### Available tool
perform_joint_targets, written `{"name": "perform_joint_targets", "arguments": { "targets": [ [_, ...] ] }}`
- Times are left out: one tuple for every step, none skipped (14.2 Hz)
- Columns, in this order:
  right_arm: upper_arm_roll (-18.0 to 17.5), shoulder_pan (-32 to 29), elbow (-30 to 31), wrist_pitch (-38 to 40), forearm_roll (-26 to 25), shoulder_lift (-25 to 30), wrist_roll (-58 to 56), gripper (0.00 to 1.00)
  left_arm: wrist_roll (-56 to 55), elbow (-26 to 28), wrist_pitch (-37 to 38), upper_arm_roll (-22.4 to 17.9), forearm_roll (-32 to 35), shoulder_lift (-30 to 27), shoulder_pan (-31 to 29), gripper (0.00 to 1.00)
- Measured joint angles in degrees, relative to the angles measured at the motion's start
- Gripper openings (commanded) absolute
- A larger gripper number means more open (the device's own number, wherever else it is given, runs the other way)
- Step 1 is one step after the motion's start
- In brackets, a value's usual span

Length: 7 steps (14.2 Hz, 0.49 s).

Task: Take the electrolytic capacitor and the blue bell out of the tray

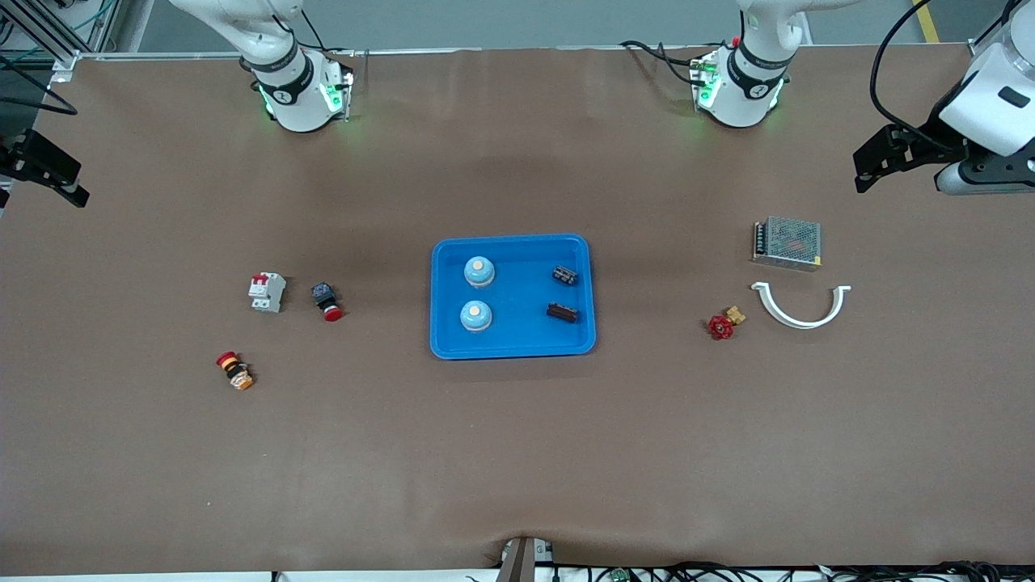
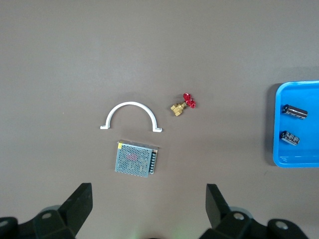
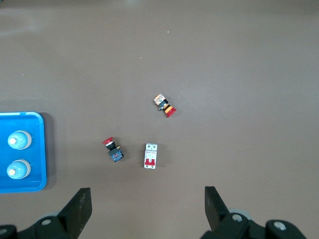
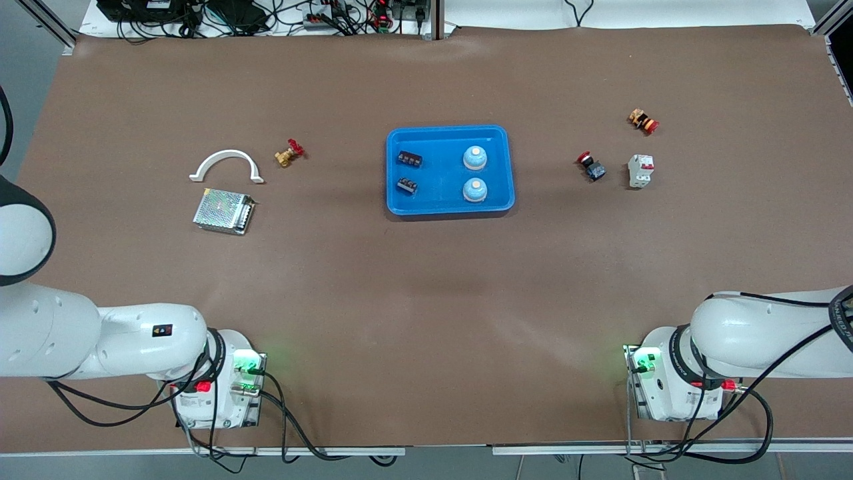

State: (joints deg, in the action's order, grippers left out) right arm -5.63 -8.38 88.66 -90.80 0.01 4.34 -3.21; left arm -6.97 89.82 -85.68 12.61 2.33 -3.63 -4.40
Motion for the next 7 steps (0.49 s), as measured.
{"name": "perform_joint_targets", "arguments": {
  "targets": [
    [-0.1,0.0,0.0,0.0,0.0,0.0,0.0,1.0,0.0,0.0,0.2,0.0,0.0,0.0,0.0,1.0],
    [-0.1,0.0,0.0,0.0,0.0,0.0,0.0,1.0,0.0,0.0,0.3,0.0,0.0,0.0,0.0,1.0],
    [-0.1,0.0,0.0,0.0,0.0,0.0,0.0,1.0,0.0,0.0,0.3,0.0,0.0,0.0,0.0,1.0],
    [-0.2,0.0,0.0,0.1,0.0,0.0,0.0,1.0,0.0,0.0,0.3,0.0,0.0,0.0,0.0,1.0],
    [-0.2,0.0,0.0,0.2,0.0,0.0,0.0,1.0,0.0,0.0,0.3,0.0,0.0,0.0,0.0,1.0],
    [-0.2,0.0,0.0,0.2,0.0,0.0,0.0,1.0,0.0,0.0,0.3,0.0,0.0,0.0,0.0,1.0],
    [-0.2,0.0,0.0,0.3,0.0,0.0,0.0,1.0,0.0,0.0,0.3,0.0,0.0,0.0,0.0,1.0]
  ]
}}
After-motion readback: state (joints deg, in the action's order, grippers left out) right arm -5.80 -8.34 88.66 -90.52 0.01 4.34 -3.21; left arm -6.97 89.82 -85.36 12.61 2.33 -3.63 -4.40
